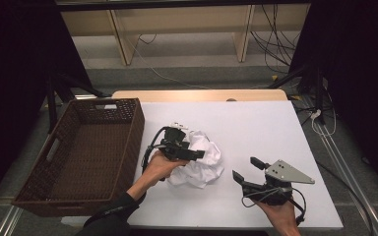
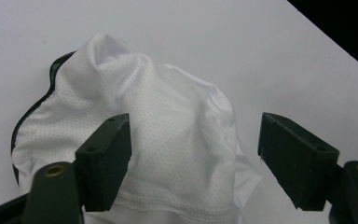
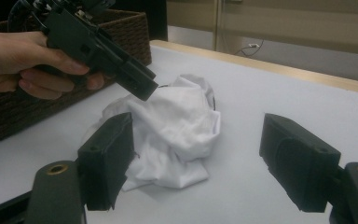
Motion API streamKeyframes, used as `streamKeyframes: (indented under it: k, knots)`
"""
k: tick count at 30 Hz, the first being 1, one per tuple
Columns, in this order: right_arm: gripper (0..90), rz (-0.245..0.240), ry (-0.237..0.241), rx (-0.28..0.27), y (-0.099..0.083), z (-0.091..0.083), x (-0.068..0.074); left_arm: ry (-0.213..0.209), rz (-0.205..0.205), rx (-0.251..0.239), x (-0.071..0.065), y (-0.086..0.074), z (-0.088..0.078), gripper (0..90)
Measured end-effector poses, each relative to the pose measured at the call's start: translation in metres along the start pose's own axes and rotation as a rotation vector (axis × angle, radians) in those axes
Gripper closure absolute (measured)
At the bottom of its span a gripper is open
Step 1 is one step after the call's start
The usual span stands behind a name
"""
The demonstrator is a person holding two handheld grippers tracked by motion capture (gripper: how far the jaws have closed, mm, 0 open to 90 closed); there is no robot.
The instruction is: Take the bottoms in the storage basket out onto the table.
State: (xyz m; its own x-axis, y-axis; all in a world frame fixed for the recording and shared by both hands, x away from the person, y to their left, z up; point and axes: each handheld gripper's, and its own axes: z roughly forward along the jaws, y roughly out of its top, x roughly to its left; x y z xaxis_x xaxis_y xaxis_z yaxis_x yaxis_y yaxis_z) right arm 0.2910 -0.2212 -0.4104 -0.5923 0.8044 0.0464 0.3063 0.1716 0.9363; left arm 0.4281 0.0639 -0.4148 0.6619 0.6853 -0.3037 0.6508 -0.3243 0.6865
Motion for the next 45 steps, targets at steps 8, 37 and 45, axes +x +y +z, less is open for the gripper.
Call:
streamKeyframes:
  k: [8, 37, 45]
  knots:
    - [27.2, 0.004, 0.000, -0.005, 0.000, -0.001, 0.000, 0.013, -0.012, -0.045, 0.000, 0.005, -0.012, 17.1]
    - [27.2, 0.005, -0.002, -0.010, 0.001, -0.002, 0.000, 0.016, -0.031, -0.116, 0.006, 0.004, -0.035, 15.6]
    - [27.1, 0.002, -0.003, -0.013, 0.001, -0.002, 0.000, 0.002, -0.040, -0.146, 0.007, 0.001, -0.040, 14.7]
